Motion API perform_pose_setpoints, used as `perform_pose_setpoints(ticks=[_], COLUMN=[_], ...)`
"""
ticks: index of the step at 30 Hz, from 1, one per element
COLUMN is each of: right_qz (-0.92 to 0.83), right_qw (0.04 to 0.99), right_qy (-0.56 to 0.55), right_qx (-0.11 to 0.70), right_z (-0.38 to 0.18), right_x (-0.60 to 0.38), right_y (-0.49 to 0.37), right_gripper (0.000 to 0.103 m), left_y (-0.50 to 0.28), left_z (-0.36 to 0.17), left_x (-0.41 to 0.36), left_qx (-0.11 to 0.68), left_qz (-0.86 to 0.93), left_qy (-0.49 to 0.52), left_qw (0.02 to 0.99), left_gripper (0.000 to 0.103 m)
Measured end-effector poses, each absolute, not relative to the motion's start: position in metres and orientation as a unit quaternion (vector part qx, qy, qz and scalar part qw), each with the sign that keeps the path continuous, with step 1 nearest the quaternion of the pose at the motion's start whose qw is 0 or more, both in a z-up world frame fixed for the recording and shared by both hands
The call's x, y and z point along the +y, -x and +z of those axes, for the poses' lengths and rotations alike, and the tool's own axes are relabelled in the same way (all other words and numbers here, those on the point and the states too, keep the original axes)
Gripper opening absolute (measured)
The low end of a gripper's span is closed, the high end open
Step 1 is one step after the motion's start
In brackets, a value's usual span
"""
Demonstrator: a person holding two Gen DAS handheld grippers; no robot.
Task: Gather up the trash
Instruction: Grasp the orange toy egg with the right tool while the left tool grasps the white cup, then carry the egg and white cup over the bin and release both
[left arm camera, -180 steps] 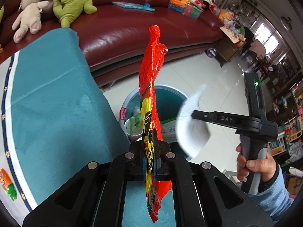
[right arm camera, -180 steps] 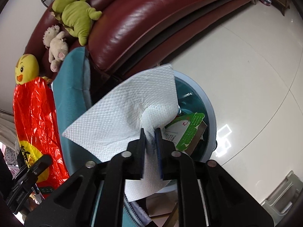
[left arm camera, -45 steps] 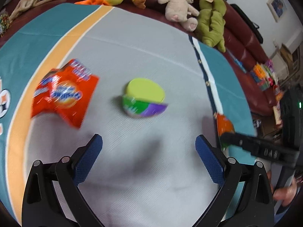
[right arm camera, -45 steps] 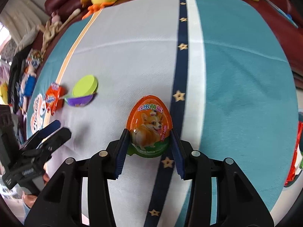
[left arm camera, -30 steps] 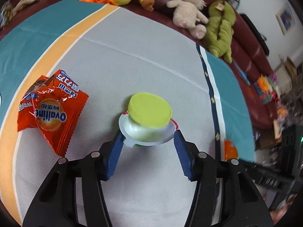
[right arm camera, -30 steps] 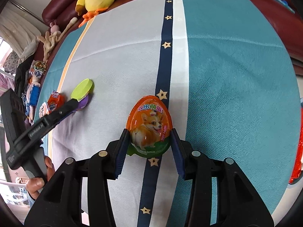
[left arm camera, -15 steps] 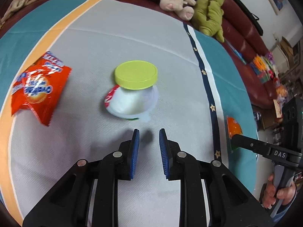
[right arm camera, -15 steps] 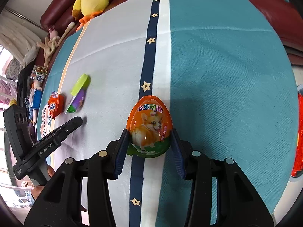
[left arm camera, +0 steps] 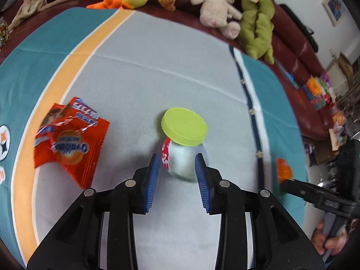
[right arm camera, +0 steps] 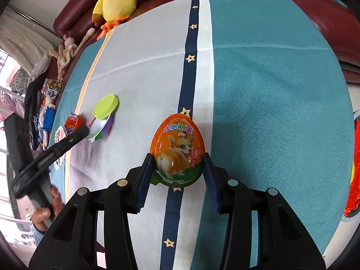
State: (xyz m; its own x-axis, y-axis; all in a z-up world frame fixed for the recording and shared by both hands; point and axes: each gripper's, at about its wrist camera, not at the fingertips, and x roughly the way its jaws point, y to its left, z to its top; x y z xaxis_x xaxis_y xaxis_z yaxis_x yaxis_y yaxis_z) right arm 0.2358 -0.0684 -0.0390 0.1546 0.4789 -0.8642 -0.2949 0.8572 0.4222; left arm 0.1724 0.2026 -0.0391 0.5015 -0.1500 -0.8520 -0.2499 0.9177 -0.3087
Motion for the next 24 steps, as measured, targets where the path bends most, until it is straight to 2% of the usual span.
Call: perform_pose_setpoints(ticks=[5,7,24], right_qz=[0.248,0.245,0.234], right_qw=[0.756,0.756,0.769], right_qy=[-0.081,-0.083,-0.125], right_qx=[0.600,0.601,0.581], right_z=[-0.042,-0.044,-0.031], right_x=[-0.073,-0.074,-0.126], right_y=[-0.238,-0.239,-0.222], right_gripper=[0.042,0.042,0.042], left_y=[-0.178,-0.176,-0.144], left_z=[-0.053,-0.054,-0.016], left_x=[0.188,0.182,0.092], left_qx=[0.510,0.509,0.487], left_qz=[0.026,0.027,-0.026], left_qy=[0.162,0.151,0.091], left_qw=[0.844,0.847,0.868], left_gripper=[0.033,0.006,0.006])
